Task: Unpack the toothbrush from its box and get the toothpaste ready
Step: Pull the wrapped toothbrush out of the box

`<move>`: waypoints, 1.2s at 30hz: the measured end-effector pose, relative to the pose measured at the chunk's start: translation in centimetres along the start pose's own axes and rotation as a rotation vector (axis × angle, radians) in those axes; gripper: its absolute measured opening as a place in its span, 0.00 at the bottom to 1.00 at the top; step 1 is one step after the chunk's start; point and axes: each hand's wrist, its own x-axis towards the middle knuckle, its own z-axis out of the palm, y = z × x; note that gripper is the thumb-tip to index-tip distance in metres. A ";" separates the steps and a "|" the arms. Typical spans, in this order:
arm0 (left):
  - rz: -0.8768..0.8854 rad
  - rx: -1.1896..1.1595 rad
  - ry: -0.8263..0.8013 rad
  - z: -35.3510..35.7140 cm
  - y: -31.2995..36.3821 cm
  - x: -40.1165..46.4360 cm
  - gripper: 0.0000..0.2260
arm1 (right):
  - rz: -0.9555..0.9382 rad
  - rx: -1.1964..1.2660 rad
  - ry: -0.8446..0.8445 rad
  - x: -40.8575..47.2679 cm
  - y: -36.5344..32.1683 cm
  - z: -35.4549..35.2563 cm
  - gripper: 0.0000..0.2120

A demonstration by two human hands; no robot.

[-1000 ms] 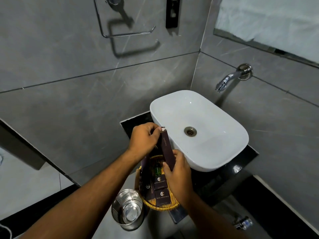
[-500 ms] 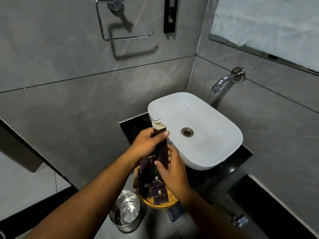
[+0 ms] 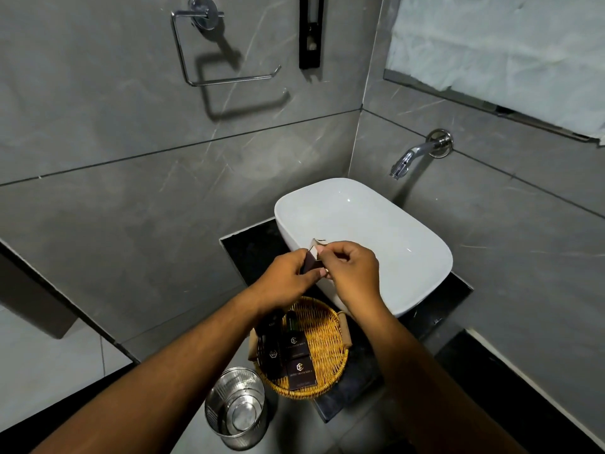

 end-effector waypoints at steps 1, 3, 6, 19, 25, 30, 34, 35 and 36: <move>0.001 0.006 -0.013 0.0 0.0 0.0 0.07 | 0.012 -0.008 -0.003 0.2 0.2 -0.2 0.06; 0.006 -0.002 -0.023 0.0 -0.1 0.0 0.04 | 0.053 -0.005 -0.005 0.5 0.6 -0.4 0.05; 0.008 0.004 -0.021 -0.3 -0.3 -0.2 0.05 | 0.207 0.128 -0.014 0.8 1.0 -0.7 0.05; -0.130 0.219 -0.432 -5.2 0.7 0.2 0.11 | 0.793 0.751 -0.171 -0.4 6.2 -1.5 0.11; -0.207 0.516 -0.618 -6.0 3.9 2.6 0.13 | 0.909 0.929 -0.299 -1.6 7.5 0.7 0.22; -0.245 0.747 -0.703 -5.5 5.4 3.9 0.18 | 0.939 0.963 -0.367 -1.9 7.7 1.3 0.25; -0.263 0.801 -0.712 -5.0 5.6 4.5 0.19 | 0.959 0.993 -0.353 -1.8 7.7 1.2 0.21; -0.268 0.810 -0.722 -4.7 5.5 4.5 0.18 | 0.964 0.989 -0.352 -1.8 7.7 1.2 0.21; -0.280 0.815 -0.735 -4.4 5.5 4.5 0.18 | 0.967 0.980 -0.351 -1.9 7.8 1.2 0.20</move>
